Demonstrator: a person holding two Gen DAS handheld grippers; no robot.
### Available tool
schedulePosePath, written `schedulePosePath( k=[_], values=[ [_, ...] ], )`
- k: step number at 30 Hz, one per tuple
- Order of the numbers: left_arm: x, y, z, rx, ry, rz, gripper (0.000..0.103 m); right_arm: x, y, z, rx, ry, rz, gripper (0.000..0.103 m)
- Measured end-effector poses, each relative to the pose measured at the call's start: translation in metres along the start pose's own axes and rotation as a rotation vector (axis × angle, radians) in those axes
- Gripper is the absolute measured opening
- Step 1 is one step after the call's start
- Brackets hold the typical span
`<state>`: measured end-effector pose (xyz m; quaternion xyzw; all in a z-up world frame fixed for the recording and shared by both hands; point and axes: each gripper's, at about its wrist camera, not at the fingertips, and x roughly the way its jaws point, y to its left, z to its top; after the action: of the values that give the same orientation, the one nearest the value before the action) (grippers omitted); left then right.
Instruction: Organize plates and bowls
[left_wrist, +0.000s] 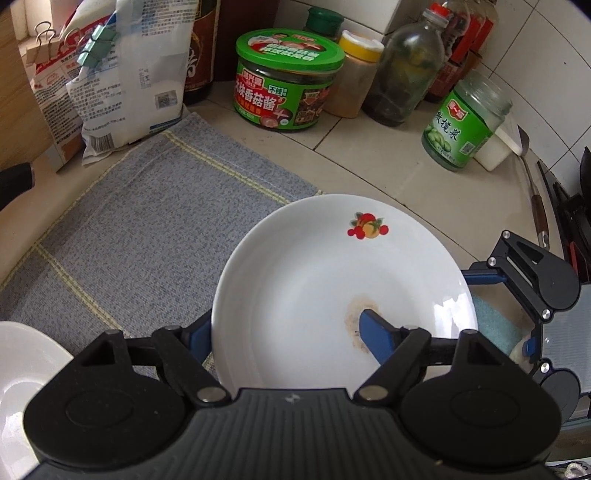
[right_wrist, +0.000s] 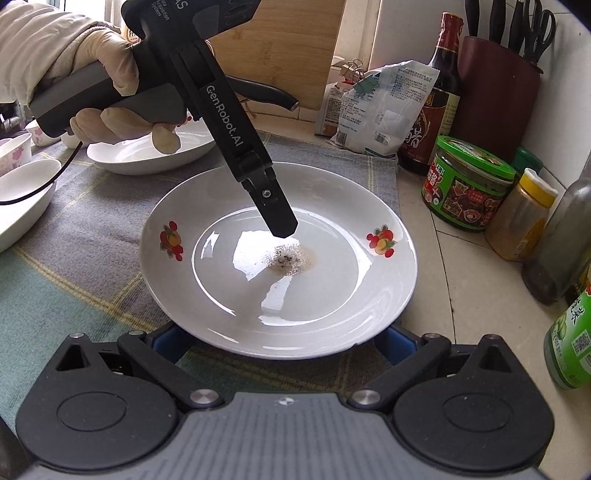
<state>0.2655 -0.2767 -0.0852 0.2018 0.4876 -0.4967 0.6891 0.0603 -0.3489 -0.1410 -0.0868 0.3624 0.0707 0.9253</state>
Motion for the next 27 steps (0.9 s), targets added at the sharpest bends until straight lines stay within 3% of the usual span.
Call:
schedulePosePath(
  k=[12,18,20,27],
  values=[
    [-0.064,-0.020,-0.031,0.004,-0.127,0.082,0.088,-0.021,0.010,0.000,0.040,0.016,-0.001,0.103],
    [-0.104,-0.050,-0.068,0.016,-0.255,0.172,0.095,-0.036,0.028,-0.009,0.048,0.003,-0.051,0.103],
    [-0.113,-0.063,-0.084,0.006,-0.274,0.200,0.097,-0.044,0.035,-0.010,0.092,0.015,-0.086,0.103],
    [-0.132,-0.097,-0.130,-0.023,-0.312,0.289,0.098,-0.065,0.053,-0.014,0.089,-0.032,-0.068,0.103]
  ],
)
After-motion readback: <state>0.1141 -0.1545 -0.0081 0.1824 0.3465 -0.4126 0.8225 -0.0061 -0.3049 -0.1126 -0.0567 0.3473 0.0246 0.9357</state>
